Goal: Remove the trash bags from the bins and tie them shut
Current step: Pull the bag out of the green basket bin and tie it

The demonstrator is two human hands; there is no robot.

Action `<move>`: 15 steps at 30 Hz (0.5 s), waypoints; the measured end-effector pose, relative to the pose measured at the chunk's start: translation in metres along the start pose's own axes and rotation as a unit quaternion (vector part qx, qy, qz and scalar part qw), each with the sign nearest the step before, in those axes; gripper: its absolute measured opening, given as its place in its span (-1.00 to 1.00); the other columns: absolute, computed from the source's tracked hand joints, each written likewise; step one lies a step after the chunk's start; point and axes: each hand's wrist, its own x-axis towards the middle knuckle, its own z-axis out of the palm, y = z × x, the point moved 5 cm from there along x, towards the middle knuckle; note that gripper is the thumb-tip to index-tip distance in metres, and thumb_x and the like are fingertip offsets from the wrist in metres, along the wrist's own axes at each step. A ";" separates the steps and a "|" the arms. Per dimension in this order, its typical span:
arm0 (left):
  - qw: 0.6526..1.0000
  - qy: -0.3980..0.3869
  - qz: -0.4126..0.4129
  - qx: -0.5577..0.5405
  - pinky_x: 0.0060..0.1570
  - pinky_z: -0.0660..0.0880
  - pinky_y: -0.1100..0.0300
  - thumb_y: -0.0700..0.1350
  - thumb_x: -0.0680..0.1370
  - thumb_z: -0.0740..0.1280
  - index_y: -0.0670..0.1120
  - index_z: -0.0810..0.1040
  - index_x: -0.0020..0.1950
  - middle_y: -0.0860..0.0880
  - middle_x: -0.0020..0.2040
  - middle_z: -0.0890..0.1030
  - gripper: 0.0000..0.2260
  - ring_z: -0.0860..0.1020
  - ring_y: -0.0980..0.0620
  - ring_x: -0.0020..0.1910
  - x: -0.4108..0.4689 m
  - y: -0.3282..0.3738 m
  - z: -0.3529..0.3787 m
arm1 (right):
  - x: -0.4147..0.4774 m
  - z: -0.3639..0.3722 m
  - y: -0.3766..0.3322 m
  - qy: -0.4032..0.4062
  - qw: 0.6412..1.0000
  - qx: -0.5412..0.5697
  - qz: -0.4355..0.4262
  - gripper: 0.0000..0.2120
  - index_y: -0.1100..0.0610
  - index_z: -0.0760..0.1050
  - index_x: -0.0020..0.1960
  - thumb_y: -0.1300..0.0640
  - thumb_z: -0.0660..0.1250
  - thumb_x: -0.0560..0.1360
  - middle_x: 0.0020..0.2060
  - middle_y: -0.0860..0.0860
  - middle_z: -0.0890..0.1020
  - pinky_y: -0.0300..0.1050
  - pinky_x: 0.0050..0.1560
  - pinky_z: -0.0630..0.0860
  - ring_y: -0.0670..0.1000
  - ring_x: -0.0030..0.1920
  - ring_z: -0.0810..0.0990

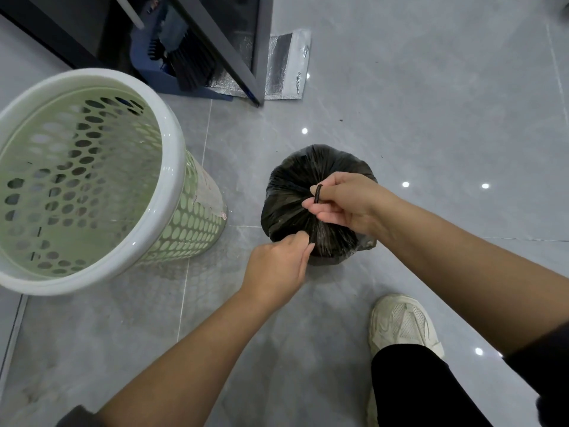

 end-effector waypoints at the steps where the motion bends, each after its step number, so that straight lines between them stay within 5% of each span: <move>1: 1.000 -0.014 -0.001 0.012 -0.55 0.11 0.28 -0.03 0.56 0.12 -0.10 0.39 -0.27 0.02 -0.46 0.43 -0.75 0.38 -0.01 -0.61 0.000 -0.003 0.003 | -0.001 0.000 0.001 -0.005 1.000 0.004 0.005 -0.88 0.18 0.41 -0.13 0.28 0.23 0.58 -0.27 0.14 0.66 -0.28 -0.51 0.53 -0.08 -0.45 0.65; 5: 0.995 -0.093 0.022 0.034 -0.51 0.27 0.18 0.08 0.56 0.03 -0.07 0.42 -0.17 0.00 -0.34 0.52 -0.69 0.53 -0.08 -0.45 -0.004 -0.008 0.014 | -0.007 -0.001 -0.001 -0.030 0.986 -0.154 -0.047 -0.89 0.20 0.44 -0.14 0.29 0.23 0.57 -0.29 0.15 0.65 -0.17 -0.36 0.63 0.02 -0.34 0.70; 7: 0.994 -0.108 0.015 0.004 -0.41 0.37 0.12 0.15 0.56 -0.04 -0.04 0.42 -0.13 0.03 -0.27 0.53 -0.64 0.54 -0.05 -0.32 -0.006 -0.014 0.010 | -0.013 -0.002 -0.009 -0.029 0.945 -0.310 -0.104 -0.89 0.18 0.46 -0.16 0.27 0.25 0.55 -0.32 0.11 0.66 -0.14 -0.32 0.64 0.00 -0.36 0.69; 11: 0.992 -0.073 -0.036 -0.096 -0.31 0.45 -0.02 0.13 0.54 0.00 -0.05 0.40 -0.23 0.01 -0.38 0.50 -0.65 0.49 -0.03 -0.35 -0.003 -0.028 -0.012 | -0.026 0.004 -0.030 0.067 0.702 -0.658 -0.265 -0.90 0.12 0.46 -0.15 0.29 0.26 0.48 -0.25 0.04 0.58 -0.13 -0.35 0.40 0.05 -0.23 0.56; 13: 0.983 -0.071 -0.082 -0.150 -0.28 0.47 -0.01 0.10 0.53 0.05 -0.05 0.44 -0.23 -0.01 -0.39 0.53 -0.68 0.51 -0.03 -0.35 0.006 -0.034 -0.016 | -0.031 0.009 -0.024 0.083 0.623 -0.709 -0.320 -0.90 0.13 0.40 -0.14 0.29 0.27 0.47 -0.24 0.03 0.45 -0.15 -0.46 0.14 0.07 -0.28 0.41; 15: 0.969 -0.070 -0.122 -0.205 -0.27 0.50 0.03 0.03 0.54 0.12 -0.03 0.47 -0.26 0.00 -0.42 0.54 -0.74 0.52 0.03 -0.39 0.018 -0.040 -0.019 | -0.031 0.008 -0.012 0.078 0.578 -0.715 -0.384 -0.84 0.14 0.42 -0.19 0.33 0.37 0.39 -0.29 0.04 0.39 -0.16 -0.52 0.11 0.07 -0.41 0.33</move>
